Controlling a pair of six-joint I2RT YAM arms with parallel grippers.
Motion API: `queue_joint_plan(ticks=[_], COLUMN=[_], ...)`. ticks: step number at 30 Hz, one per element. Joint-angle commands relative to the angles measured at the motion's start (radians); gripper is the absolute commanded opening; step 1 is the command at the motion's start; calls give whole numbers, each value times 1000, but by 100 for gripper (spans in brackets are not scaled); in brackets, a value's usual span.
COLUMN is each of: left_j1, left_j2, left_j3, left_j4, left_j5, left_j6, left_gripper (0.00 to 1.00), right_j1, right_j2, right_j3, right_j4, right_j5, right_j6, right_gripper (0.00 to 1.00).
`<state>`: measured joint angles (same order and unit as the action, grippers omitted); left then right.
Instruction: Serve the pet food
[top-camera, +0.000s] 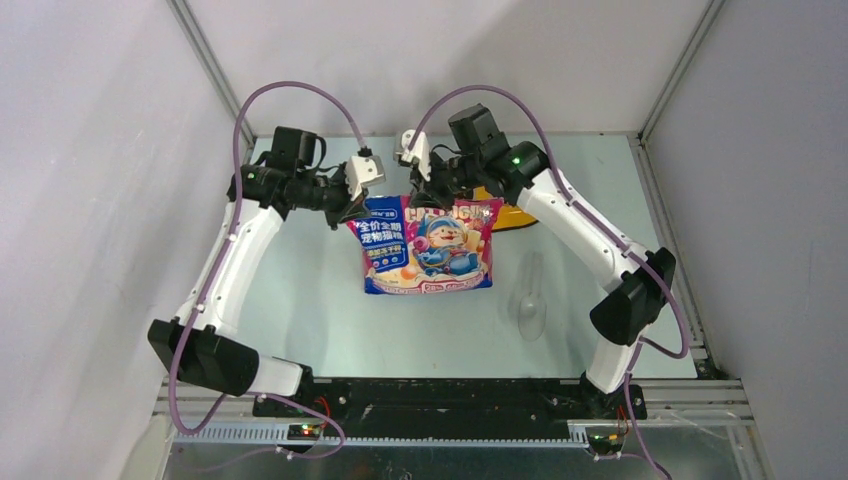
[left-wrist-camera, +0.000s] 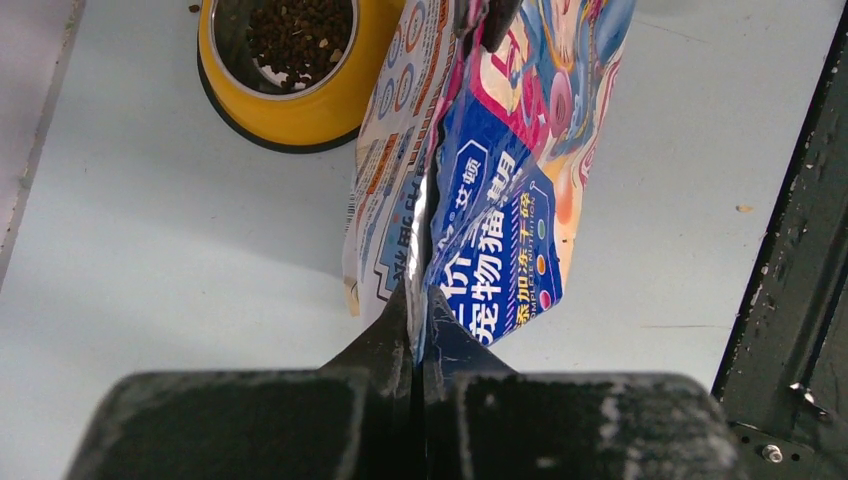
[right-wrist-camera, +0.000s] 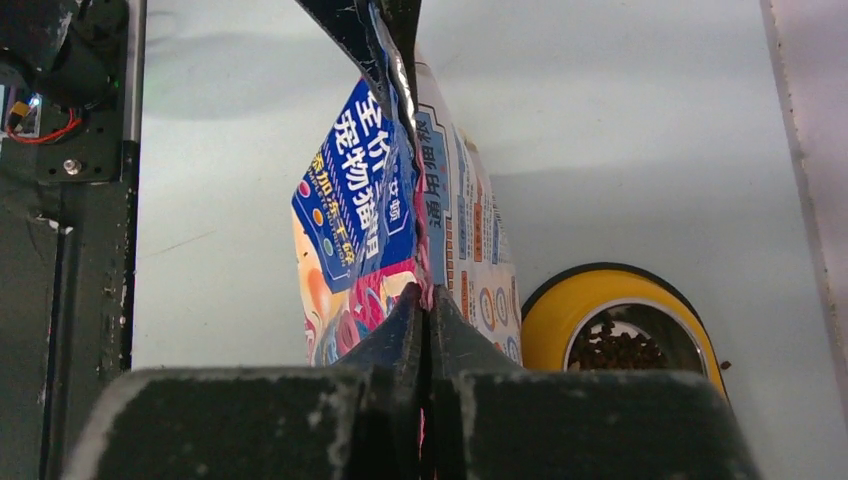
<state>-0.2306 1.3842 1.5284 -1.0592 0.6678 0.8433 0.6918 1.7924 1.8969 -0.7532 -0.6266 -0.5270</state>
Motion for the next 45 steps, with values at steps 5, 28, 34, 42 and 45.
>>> queue_joint_plan(ticks=[5, 28, 34, 42, 45], left_j1=[7, 31, 44, 51, 54], left_j2=[-9, 26, 33, 36, 43], left_j3=[67, 112, 118, 120, 122], left_j4=[-78, -152, -171, -170, -177], left_j5=[27, 1, -2, 3, 1], left_j6=[34, 82, 99, 103, 108], left_gripper=[0, 0, 0, 0, 0], right_j1=[-68, -196, -242, -317, -332], right_j2=[-40, -51, -66, -87, -87], right_j3=[70, 128, 130, 134, 132], right_j4=[-121, -384, -428, -491, -504], right_j5=[35, 144, 165, 130, 132], right_j6=[-134, -331, -360, -412, -401], right_gripper=[7, 15, 20, 1, 7])
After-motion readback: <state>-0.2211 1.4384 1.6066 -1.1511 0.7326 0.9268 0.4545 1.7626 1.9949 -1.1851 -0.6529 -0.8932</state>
